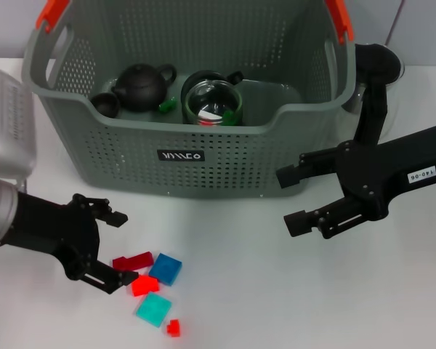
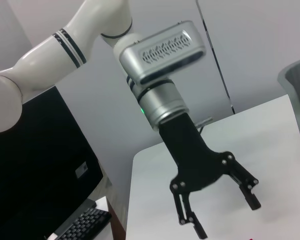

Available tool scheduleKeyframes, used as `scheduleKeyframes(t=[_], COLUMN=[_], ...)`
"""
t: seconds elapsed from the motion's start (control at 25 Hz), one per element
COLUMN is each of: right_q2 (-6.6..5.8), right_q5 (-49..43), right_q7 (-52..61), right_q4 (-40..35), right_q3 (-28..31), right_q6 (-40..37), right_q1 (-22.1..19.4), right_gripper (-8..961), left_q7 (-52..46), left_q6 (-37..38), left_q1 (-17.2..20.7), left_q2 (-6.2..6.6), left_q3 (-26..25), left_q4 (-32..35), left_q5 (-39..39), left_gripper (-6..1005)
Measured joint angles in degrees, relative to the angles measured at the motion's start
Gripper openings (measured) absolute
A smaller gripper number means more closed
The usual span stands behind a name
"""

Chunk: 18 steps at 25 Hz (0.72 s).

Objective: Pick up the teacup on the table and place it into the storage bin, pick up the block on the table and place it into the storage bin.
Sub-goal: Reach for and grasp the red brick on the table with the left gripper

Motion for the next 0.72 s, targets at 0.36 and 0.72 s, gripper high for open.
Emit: scheduleKeyframes(t=[0.36, 0.72], right_q2=[1.03, 1.6], right_q5=[0.1, 0.4], right_q7=[-0.1, 0.2], right_q4=[0.0, 0.0], right_q3=[0.4, 0.9], right_q6=[1.0, 1.4], right_q1=[-0.2, -0.1], right_gripper=[945, 944], left_q7=[1.8, 4.6], left_q6=[-8.3, -11.2], left_q1=[-1.0, -0.2], left_q2=[0.41, -0.04], left_q3=[1.4, 2.3], left_q4=[5.0, 7.0], left_q5=[3.3, 3.5], left_gripper=[942, 937])
